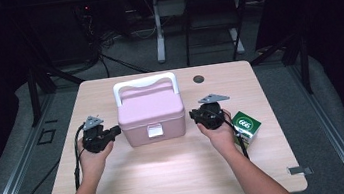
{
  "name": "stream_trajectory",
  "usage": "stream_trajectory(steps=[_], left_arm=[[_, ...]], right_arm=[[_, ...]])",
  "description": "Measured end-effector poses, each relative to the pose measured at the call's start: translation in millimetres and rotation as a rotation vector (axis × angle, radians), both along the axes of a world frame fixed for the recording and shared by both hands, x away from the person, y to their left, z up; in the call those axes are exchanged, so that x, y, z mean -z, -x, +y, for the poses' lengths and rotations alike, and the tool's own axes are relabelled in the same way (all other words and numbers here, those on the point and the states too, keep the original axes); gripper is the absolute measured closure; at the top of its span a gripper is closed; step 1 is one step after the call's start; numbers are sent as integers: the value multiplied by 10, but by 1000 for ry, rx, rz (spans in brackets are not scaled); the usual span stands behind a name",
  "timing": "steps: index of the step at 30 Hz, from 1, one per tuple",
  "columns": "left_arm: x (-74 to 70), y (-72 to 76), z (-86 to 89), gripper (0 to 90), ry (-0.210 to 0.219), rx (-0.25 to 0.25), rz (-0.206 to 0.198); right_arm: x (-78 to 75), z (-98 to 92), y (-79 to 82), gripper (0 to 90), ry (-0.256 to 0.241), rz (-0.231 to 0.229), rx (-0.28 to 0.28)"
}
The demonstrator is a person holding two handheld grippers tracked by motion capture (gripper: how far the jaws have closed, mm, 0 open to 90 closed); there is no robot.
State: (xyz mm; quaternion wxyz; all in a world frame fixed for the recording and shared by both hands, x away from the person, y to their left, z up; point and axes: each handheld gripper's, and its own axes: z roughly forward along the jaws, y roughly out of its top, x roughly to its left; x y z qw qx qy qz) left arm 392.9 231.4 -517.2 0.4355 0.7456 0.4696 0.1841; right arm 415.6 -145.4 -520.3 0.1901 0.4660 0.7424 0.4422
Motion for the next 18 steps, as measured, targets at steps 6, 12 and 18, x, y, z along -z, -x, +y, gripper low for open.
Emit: stream_trajectory(steps=[6,12,18], left_arm=[[23,-26,-15,883,2,-7,0],[30,-23,-7,897,5,2,-2],[42,-24,0,899,23,2,-2]], right_arm=[[35,71,-79,809,-7,-7,5],[56,174,-131,843,-13,-15,9],[61,188,-117,900,-28,-8,3]])
